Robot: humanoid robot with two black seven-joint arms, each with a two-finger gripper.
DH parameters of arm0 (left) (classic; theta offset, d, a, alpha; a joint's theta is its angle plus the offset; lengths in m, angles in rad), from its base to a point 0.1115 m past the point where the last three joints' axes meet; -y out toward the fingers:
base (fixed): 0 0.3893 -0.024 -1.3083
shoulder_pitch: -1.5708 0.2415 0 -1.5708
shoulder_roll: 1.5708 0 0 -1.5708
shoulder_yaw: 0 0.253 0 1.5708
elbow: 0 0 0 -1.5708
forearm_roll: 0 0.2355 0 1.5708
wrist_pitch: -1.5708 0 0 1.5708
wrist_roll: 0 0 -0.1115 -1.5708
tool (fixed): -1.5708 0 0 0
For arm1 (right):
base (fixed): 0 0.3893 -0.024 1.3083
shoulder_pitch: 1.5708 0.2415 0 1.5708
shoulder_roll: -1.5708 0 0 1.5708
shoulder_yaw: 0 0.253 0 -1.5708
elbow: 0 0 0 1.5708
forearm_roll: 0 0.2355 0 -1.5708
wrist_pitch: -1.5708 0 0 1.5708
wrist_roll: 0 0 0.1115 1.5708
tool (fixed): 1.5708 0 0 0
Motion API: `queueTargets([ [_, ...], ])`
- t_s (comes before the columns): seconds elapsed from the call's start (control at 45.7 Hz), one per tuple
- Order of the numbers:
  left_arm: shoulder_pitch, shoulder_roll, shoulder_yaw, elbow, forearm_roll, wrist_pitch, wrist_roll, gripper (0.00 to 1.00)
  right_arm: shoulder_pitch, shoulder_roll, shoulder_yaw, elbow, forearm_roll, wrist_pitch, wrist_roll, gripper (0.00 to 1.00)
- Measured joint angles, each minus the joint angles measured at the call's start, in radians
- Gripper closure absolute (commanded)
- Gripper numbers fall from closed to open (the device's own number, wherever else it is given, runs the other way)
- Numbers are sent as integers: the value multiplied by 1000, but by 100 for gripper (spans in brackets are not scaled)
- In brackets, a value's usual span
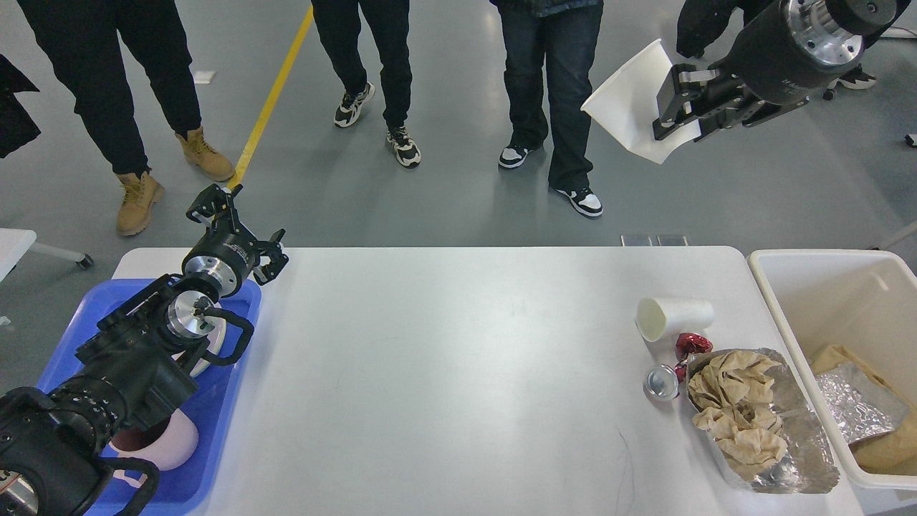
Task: Tidy desktop
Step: 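Lift the white paper and drop it into the white bin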
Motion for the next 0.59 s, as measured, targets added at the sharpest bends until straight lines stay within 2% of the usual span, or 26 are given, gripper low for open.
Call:
queueTargets([
  [0.066,0,0,0,0,0,0,0,3,-63,4,-17,-91,0,-10,-1,100],
  [0.088,0,0,0,0,0,0,0,3,-134,5,-25,-199,0,-15,-1,100],
  [0.219,0,0,0,0,0,0,0,3,-331,5,-17,-481,10,-38,0,100],
  [0.307,0,0,0,0,0,0,0,3,-489,6,-5,-649,62,-107,2,100],
  [0.416,0,0,0,0,0,0,0,3,-648,2,-9,-736,146,-230,2,100],
  [0.591,0,0,0,0,0,0,0,3,-833,-17,-18,-759,187,-416,-1,100],
])
